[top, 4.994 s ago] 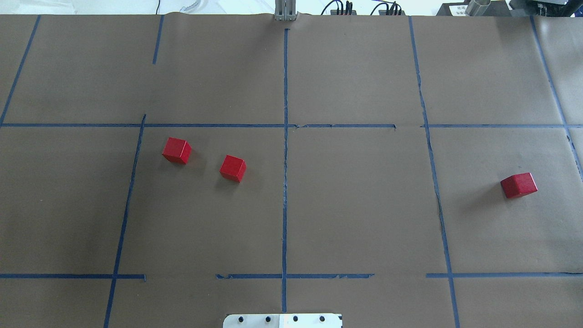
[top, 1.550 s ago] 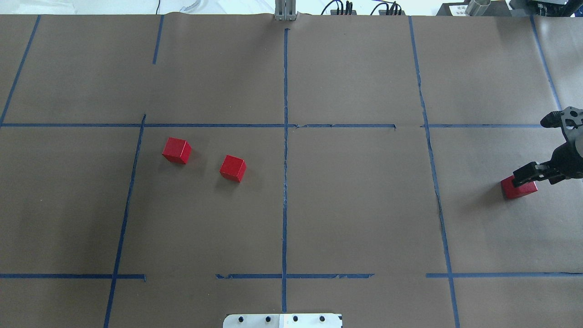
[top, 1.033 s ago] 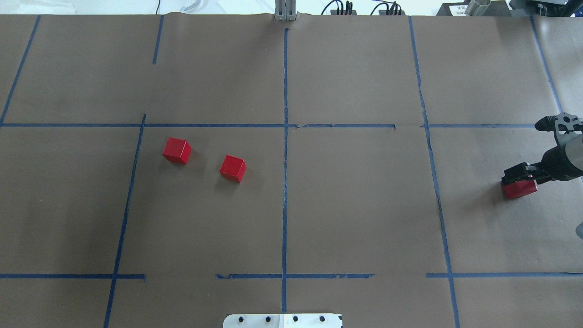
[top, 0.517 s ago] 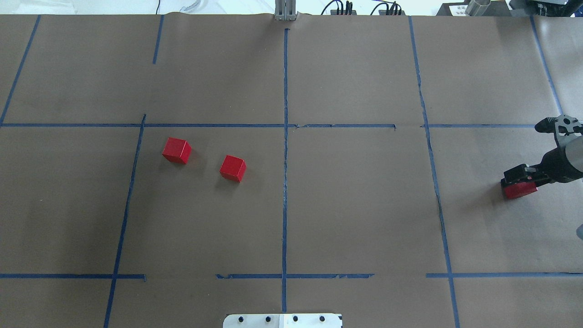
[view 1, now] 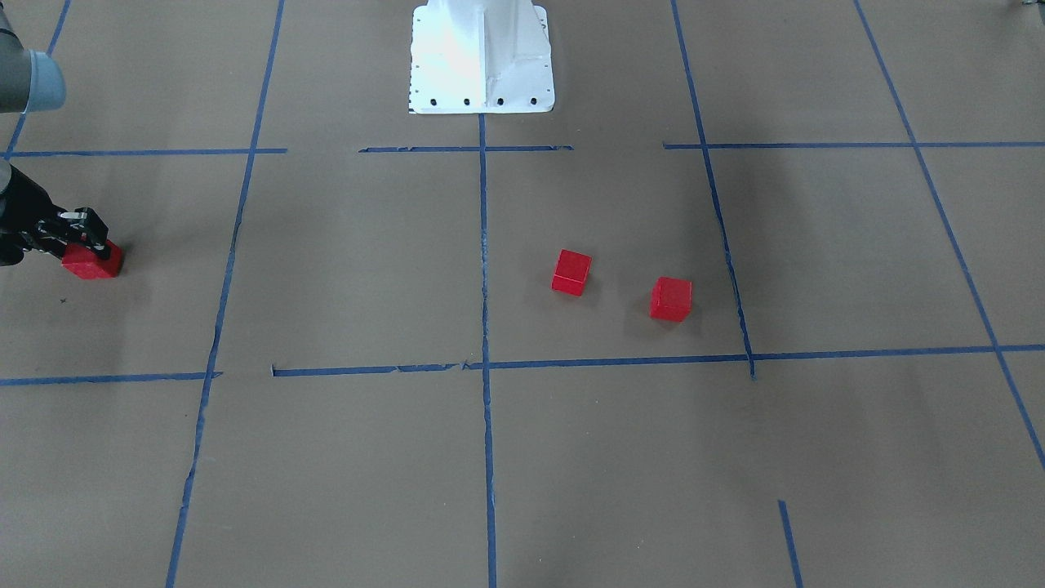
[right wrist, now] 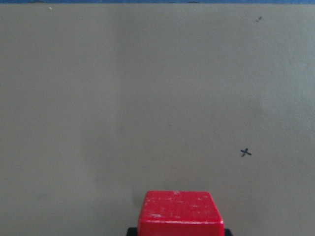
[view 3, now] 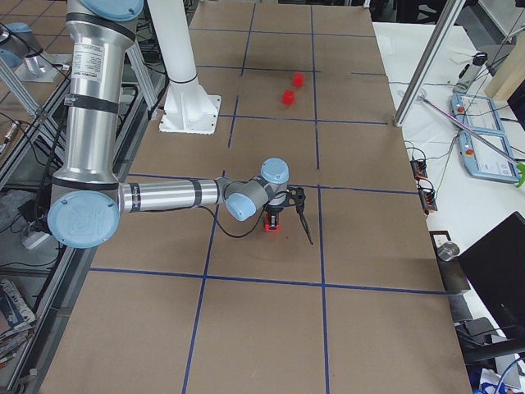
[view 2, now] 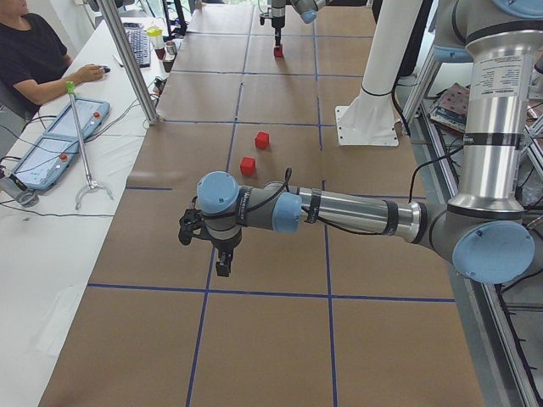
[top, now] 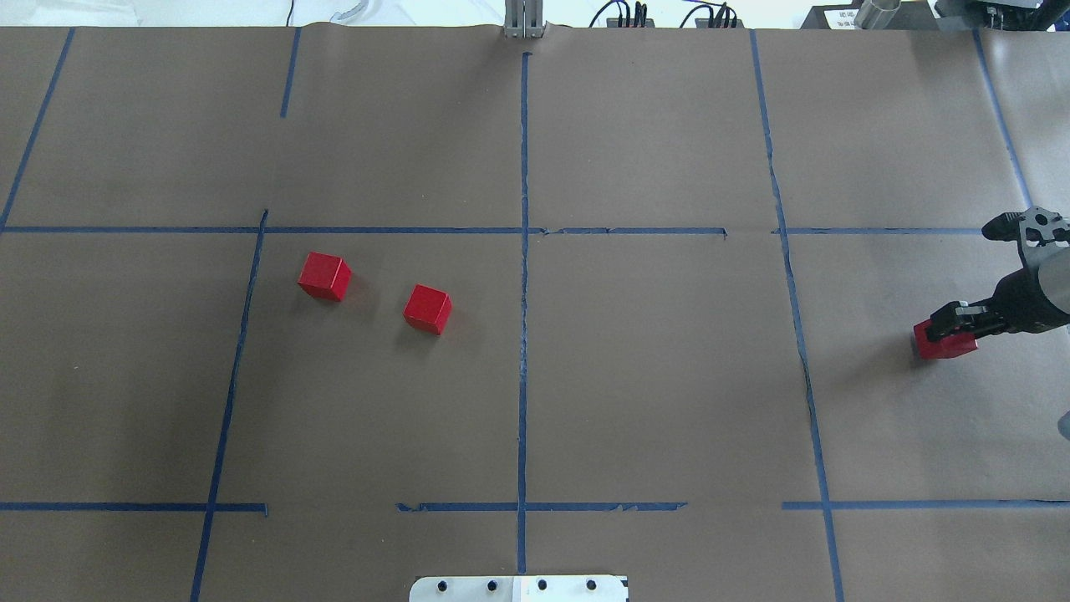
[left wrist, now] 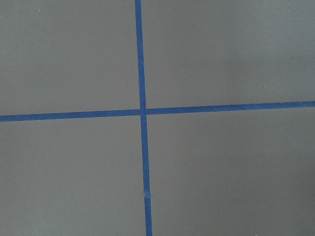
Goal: Form red blocks into L shape at center
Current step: 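Carry the red cube with the right gripper to the table center and set it down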
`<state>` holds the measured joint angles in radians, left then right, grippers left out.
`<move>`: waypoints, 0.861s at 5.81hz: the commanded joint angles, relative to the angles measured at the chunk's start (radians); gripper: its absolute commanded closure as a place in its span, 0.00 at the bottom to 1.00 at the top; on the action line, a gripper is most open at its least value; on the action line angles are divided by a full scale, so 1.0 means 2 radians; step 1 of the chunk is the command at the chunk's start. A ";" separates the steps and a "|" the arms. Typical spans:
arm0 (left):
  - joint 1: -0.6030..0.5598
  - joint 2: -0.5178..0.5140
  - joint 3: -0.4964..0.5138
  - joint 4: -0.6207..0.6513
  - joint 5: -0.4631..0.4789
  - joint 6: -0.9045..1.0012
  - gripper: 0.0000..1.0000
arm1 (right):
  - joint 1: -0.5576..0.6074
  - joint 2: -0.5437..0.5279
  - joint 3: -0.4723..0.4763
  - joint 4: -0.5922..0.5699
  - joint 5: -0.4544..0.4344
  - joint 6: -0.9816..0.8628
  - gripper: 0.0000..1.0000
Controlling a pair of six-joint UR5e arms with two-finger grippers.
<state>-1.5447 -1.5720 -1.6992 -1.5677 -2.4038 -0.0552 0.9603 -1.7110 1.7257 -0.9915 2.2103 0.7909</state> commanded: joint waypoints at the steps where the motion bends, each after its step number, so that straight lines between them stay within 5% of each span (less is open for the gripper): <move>1: 0.000 0.001 -0.009 0.001 0.002 0.002 0.00 | -0.024 0.034 0.068 -0.040 0.005 0.005 1.00; 3: 0.000 0.005 -0.022 0.002 0.004 0.005 0.00 | -0.095 0.194 0.107 -0.201 -0.002 0.114 1.00; 5: 0.000 0.005 -0.023 0.009 0.000 0.000 0.00 | -0.189 0.351 0.043 -0.276 -0.077 0.231 1.00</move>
<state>-1.5447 -1.5613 -1.7452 -1.5578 -2.4020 -0.0503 0.6585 -1.1730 1.8890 -1.4768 2.1229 1.1420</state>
